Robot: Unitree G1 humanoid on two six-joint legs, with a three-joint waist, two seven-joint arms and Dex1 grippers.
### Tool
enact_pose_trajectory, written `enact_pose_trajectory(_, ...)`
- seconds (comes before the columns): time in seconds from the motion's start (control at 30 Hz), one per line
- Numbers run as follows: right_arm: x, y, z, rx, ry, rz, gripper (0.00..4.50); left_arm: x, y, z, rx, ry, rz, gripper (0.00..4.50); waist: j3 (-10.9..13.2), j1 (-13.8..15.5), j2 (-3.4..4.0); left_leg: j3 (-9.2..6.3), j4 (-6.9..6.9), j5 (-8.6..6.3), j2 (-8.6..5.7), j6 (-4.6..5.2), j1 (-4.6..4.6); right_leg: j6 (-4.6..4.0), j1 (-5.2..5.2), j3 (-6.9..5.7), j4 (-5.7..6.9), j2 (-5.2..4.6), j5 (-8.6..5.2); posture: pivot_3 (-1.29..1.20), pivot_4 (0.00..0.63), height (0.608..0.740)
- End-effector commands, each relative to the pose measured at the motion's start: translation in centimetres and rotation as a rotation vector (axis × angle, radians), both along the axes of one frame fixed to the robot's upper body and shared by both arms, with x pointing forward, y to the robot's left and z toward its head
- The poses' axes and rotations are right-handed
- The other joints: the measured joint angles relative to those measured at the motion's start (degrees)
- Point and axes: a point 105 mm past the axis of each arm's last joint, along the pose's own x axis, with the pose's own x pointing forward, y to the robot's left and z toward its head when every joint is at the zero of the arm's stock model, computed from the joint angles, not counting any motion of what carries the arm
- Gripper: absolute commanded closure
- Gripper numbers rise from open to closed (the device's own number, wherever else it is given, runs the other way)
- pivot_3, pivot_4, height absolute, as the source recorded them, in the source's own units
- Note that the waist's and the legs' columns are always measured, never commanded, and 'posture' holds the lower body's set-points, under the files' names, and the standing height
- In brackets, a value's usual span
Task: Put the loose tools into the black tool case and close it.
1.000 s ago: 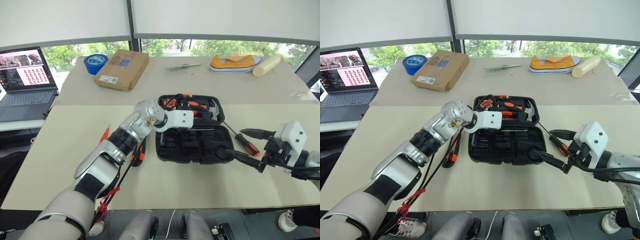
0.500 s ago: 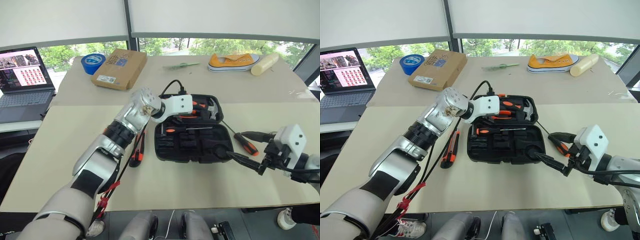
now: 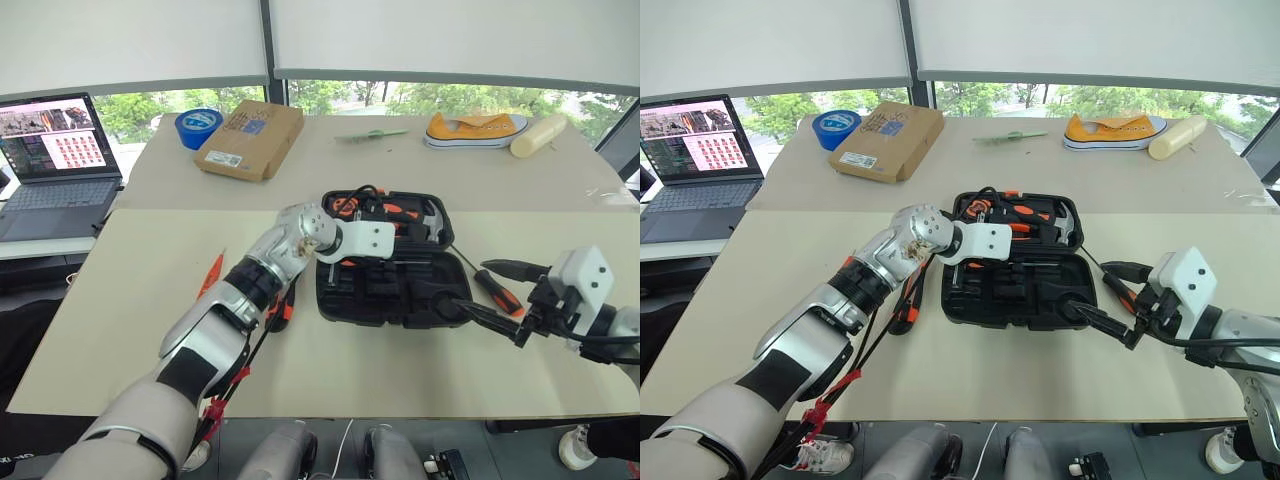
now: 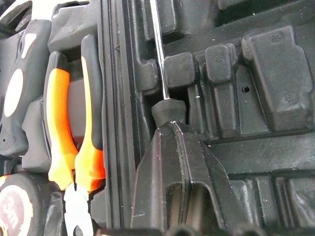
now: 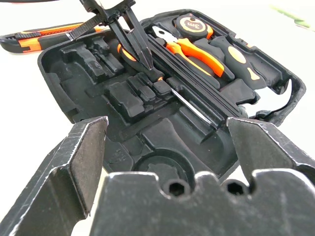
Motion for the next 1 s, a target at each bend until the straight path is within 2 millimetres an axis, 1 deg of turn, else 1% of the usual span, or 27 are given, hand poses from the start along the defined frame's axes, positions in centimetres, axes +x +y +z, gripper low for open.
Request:
enact_pose_trajectory(0.03,-0.3,-1.1,1.4,0.004,-0.066,-0.077,0.0,-0.4,0.9,4.2,-0.259,0.077,-0.005,4.48,0.0,-0.56,0.0,0.01,0.0,0.01,0.0,-0.01,-0.13,0.0,-0.17,0.02,0.08,0.0,0.0,0.0,0.15,0.735)
enact_pose_trajectory(0.07,-0.4,-1.7,1.5,0.005,-0.071,-0.11,0.0,-1.1,1.4,6.0,-0.371,0.115,-0.036,4.24,0.0,-0.82,0.0,0.01,0.01,0.03,0.0,-0.04,-0.29,0.0,-0.37,0.02,0.19,0.0,0.0,0.0,0.15,0.735)
enact_pose_trajectory(0.1,-0.5,-2.1,1.6,0.005,-0.075,-0.132,0.0,-1.6,1.8,7.1,-0.44,0.136,-0.06,3.98,0.0,-1.09,0.01,0.01,0.01,0.04,0.03,-0.06,-0.36,-0.01,-0.48,0.01,0.25,0.01,0.0,0.0,0.15,0.735)
enact_pose_trajectory(0.13,-0.7,-2.7,1.6,0.008,-0.079,-0.167,0.0,-2.6,2.6,8.6,-0.525,0.152,-0.106,3.83,-0.01,-1.24,0.02,0.0,-0.04,0.06,0.03,-0.08,-0.37,-0.01,-0.51,0.01,0.26,0.02,0.0,0.0,0.15,0.735)
enact_pose_trajectory(0.17,-1.1,-3.7,1.8,0.012,-0.082,-0.214,0.0,-3.3,4.3,9.6,-0.579,0.198,-0.108,3.51,-0.01,-1.37,0.03,0.0,-0.03,0.07,0.05,-0.09,-0.38,-0.01,-0.54,0.0,0.27,0.0,0.0,0.0,0.15,0.735)
enact_pose_trajectory(0.2,-1.6,-4.8,1.8,0.013,-0.085,-0.26,0.0,-3.9,6.1,10.3,-0.618,0.248,-0.103,3.1,-0.02,-1.51,0.04,0.0,-0.03,0.07,0.07,-0.09,-0.38,-0.01,-0.55,0.0,0.26,0.0,0.0,0.0,0.15,0.735)
enact_pose_trajectory(0.23,-2.0,-5.5,1.9,0.013,-0.086,-0.291,0.0,-4.5,7.3,10.7,-0.641,0.284,-0.099,2.74,-0.05,-1.86,0.09,0.0,-0.04,0.07,0.08,-0.09,-0.38,-0.02,-0.55,-0.01,0.26,0.05,0.0,0.0,0.15,0.735)
enact_pose_trajectory(0.27,-2.5,-6.3,1.9,0.013,-0.077,-0.325,0.0,-5.4,8.9,10.8,-0.645,0.346,-0.099,2.34,-0.09,-2.21,0.16,0.0,-0.07,0.07,0.09,-0.09,-0.36,-0.02,-0.54,0.0,0.26,0.06,0.0,0.0,0.15,0.735)
enact_pose_trajectory(0.3,-3.0,-7.0,1.8,0.012,-0.065,-0.349,0.0,-6.4,9.9,11.0,-0.651,0.373,-0.114,2.15,-0.11,-2.52,0.19,-0.01,-0.11,0.07,0.09,-0.09,-0.27,-0.02,-0.48,0.01,0.26,0.07,0.0,0.0,0.15,0.735)
enact_pose_trajectory(0.33,-3.4,-7.7,1.6,0.011,-0.046,-0.374,0.0,-7.5,11.1,11.0,-0.645,0.411,-0.131,1.66,-0.17,-2.78,0.3,-0.01,-0.15,0.07,0.08,-0.09,-0.19,-0.02,-0.42,0.01,0.25,0.11,-0.01,0.0,0.15,0.735)
enact_pose_trajectory(0.37,-3.8,-8.5,1.3,0.009,-0.025,-0.396,0.0,-8.6,12.2,11.0,-0.637,0.445,-0.142,1.4,-0.2,-2.86,0.35,0.0,-0.21,0.06,0.09,-0.09,-0.1,-0.02,-0.35,0.02,0.24,0.12,-0.01,0.0,0.15,0.735)
enact_pose_trajectory(0.4,-4.1,-9.2,1.0,0.007,-0.004,-0.412,0.0,-9.5,13.0,10.7,-0.62,0.463,-0.136,1.0,-0.2,-2.83,0.35,0.0,-0.3,0.06,0.08,-0.09,0.05,-0.03,-0.24,0.03,0.21,0.12,-0.01,0.0,0.15,0.735)
enact_pose_trajectory(0.47,-4.0,-10.2,0.8,0.012,0.025,-0.428,0.0,-10.6,13.8,10.1,-0.588,0.481,-0.11,0.29,-0.2,-2.76,0.36,0.0,-0.31,0.05,0.08,-0.08,0.14,-0.03,-0.14,0.03,0.0,0.13,-0.01,0.0,0.15,0.735)
enact_pose_trajectory(0.5,-3.8,-10.4,0.7,0.02,0.037,-0.424,0.0,-11.1,14.0,9.7,-0.57,0.487,-0.105,0.08,-0.2,-2.54,0.36,0.01,-0.32,0.05,0.08,-0.08,0.16,-0.03,-0.11,0.04,-0.06,0.13,-0.01,0.0,0.15,0.735)
enact_pose_trajectory(0.6,-2.5,-10.9,0.2,0.011,0.065,-0.395,0.0,-12.0,14.0,7.9,-0.513,0.479,-0.085,0.08,-0.2,-2.53,0.37,0.0,-0.35,0.0,0.04,-0.1,0.25,-0.03,-0.09,0.05,-0.16,0.09,-0.01,0.0,0.15,0.735)
enact_pose_trajectory(0.63,-1.9,-10.8,0.0,0.006,0.073,-0.38,0.0,-12.2,14.0,7.4,-0.497,0.478,-0.081,0.08,-0.19,-2.51,0.37,0.02,-0.42,-0.11,0.04,-0.3,0.42,-0.03,0.15,0.08,-0.2,0.07,-0.01,0.0,0.15,0.735)
enact_pose_trajectory(0.7,-0.6,-10.0,-0.3,0.009,0.088,-0.335,0.0,-12.7,14.0,6.7,-0.477,0.478,-0.079,0.08,-0.19,-2.67,0.38,0.02,-0.58,-0.12,0.05,-0.32,0.62,-0.04,0.43,0.05,-0.25,0.04,-0.02,0.0,0.15,0.735)
enact_pose_trajectory(0.8,1.3,-8.5,-0.9,0.013,0.109,-0.268,0.0,-13.4,13.9,6.7,-0.488,0.482,-0.072,0.08,-0.18,-2.79,0.39,0.02,-0.68,-0.13,0.11,-0.32,0.72,-0.11,0.5,0.06,-0.33,0.06,-0.06,0.0,0.15,0.735)
enact_pose_trajectory(0.87,2.5,-7.6,-1.5,0.011,0.119,-0.242,0.0,-13.4,13.9,6.9,-0.499,0.46,-0.057,0.08,-0.18,-2.84,0.4,0.02,-0.67,-0.11,0.13,-0.29,0.69,-0.12,0.45,0.08,-0.33,0.04,-0.06,0.0,0.15,0.735)
enact_pose_trajectory(0.93,3.7,-6.8,-2.5,0.014,0.145,-0.228,0.0,-13.2,13.8,7.1,-0.503,0.408,-0.04,0.08,-0.18,-2.83,0.4,0.02,-0.66,-0.11,0.13,-0.29,0.68,-0.12,0.42,0.06,-0.3,0.05,-0.06,0.0,0.15,0.735)
enact_pose_trajectory(1.0,4.6,-6.6,-3.8,-0.009,0.171,-0.236,0.0,-13.1,13.7,7.2,-0.508,0.394,-0.033,0.08,-0.18,-2.57,0.4,0.02,-0.66,-0.11,0.11,-0.29,0.68,-0.12,0.44,0.05,-0.31,0.05,-0.06,0.0,0.15,0.735)
